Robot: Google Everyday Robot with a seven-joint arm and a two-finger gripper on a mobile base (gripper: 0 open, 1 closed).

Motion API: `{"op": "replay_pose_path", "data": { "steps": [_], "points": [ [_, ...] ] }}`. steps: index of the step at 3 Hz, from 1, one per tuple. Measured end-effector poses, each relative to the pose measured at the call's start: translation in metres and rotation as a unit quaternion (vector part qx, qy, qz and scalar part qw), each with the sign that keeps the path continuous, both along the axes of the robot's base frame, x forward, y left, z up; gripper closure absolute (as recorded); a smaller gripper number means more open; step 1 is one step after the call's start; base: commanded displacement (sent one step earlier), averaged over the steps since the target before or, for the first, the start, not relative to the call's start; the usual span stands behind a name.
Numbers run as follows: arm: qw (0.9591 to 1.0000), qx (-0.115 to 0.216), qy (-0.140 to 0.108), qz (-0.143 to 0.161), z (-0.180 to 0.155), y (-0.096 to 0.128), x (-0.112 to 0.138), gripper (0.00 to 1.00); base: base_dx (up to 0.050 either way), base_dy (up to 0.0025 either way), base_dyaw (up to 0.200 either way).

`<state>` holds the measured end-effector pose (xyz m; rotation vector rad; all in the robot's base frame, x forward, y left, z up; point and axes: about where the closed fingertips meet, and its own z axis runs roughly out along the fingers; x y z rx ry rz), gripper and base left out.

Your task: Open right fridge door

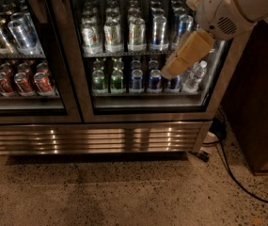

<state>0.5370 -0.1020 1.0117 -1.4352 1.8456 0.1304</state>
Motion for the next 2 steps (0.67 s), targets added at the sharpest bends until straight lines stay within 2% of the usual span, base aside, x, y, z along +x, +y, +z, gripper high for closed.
{"op": "replay_pose_path", "data": {
  "steps": [1, 2],
  "points": [
    [0.9991, 0.028, -0.028, 0.014, 0.0212, 0.0756, 0.0377, 0.0, 0.0, 0.0, 0.0],
    [0.9991, 0.028, -0.028, 0.014, 0.0212, 0.0756, 0.0377, 0.0, 0.0, 0.0, 0.0]
  ]
}}
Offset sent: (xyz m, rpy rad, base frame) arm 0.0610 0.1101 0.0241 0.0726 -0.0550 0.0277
